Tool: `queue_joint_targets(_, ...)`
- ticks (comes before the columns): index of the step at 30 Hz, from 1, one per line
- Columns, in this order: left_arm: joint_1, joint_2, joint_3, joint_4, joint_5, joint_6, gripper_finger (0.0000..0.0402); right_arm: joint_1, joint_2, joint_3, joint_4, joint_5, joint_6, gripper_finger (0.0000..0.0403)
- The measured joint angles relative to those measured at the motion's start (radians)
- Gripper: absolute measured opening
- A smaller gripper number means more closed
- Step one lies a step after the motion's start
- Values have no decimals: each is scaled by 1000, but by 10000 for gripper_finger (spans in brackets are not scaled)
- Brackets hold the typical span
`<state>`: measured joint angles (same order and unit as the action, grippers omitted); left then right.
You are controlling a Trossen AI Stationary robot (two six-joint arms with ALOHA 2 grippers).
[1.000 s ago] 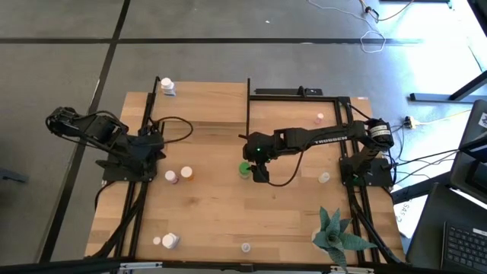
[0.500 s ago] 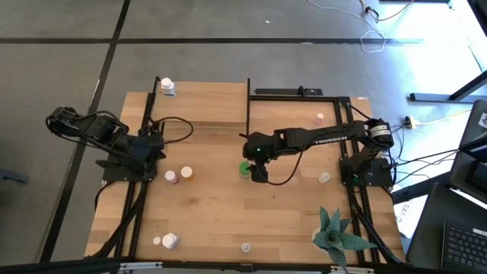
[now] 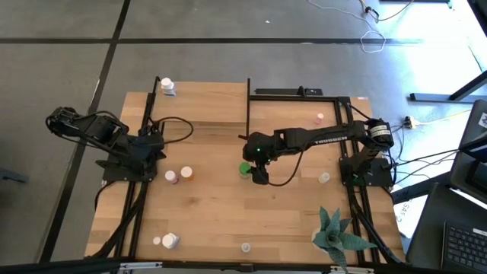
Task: Pick and place medicine bottles onto shelf by color
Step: Put the green pill bottle on the shelf
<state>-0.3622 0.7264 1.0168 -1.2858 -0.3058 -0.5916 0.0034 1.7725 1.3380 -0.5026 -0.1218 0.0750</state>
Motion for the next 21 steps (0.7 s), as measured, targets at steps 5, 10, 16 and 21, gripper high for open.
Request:
queue_joint_targets(5,0,0,0,0,0,0,0,0,0,0,5,-1,19,246)
queue_joint_targets(10,0,0,0,0,0,0,0,0,0,0,5,-3,10,246)
queue_joint_targets(16,0,0,0,0,0,0,0,0,0,0,6,-3,23,246)
queue_joint_targets(21,0,0,0,0,0,0,0,0,2,0,6,-3,26,266)
